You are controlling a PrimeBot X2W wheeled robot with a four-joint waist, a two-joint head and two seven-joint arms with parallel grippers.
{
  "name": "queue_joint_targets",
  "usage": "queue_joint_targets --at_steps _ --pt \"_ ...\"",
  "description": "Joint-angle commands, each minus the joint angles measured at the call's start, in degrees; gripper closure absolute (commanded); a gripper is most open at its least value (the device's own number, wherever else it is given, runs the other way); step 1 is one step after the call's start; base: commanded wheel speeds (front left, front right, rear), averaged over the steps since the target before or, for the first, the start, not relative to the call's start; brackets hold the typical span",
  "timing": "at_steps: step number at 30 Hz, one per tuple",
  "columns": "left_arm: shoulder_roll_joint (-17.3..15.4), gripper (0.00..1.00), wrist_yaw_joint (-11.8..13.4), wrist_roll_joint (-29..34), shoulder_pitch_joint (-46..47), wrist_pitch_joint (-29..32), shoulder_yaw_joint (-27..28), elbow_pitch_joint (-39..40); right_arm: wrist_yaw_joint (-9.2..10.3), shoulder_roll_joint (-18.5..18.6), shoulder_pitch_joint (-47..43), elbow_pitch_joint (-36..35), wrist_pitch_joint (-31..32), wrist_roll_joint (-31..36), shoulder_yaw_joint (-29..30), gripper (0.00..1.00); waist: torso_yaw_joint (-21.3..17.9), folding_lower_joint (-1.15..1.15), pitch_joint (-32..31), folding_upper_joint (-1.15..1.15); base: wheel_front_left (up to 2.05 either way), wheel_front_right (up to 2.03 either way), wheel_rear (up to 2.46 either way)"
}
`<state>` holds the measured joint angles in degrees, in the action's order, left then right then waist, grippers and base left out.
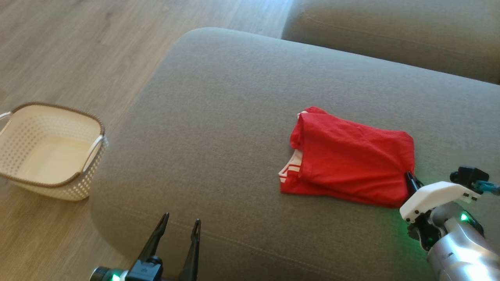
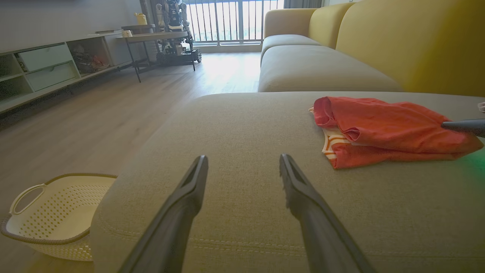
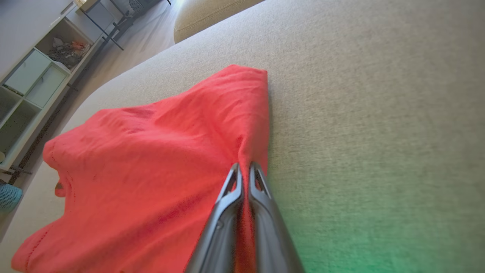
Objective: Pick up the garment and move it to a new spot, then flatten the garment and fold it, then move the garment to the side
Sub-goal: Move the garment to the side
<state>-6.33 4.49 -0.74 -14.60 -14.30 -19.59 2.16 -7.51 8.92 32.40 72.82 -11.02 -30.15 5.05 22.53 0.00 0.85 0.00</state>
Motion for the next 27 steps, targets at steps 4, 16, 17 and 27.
queue_joint_targets --at_steps 4,16,17,27 --pt "0.6 0.0 0.2 0.3 2.3 -0.7 1.6 2.1 0.02 1.9 3.5 -0.9 -2.4 3.9 -3.9 1.0 -3.2 0.0 -1.3 0.0 0.0 0.0 0.0" --pt "1.0 0.0 0.8 0.2 2.0 -0.7 1.5 2.8 0.02 9.6 10.3 -5.0 -3.9 13.9 -8.7 1.0 -14.2 0.0 -1.2 0.0 0.0 0.0 0.0" --pt "1.0 0.0 0.7 0.3 2.2 -0.7 1.4 2.8 0.02 10.6 11.0 -5.1 -3.9 14.6 -8.6 1.0 -15.0 0.0 -1.0 0.0 0.0 0.0 0.0" --pt "1.0 0.0 0.7 0.5 4.4 -0.7 1.2 2.7 0.02 18.2 18.3 -4.5 -4.0 21.6 -1.9 1.0 -19.8 0.0 2.5 0.0 0.0 0.0 0.0"
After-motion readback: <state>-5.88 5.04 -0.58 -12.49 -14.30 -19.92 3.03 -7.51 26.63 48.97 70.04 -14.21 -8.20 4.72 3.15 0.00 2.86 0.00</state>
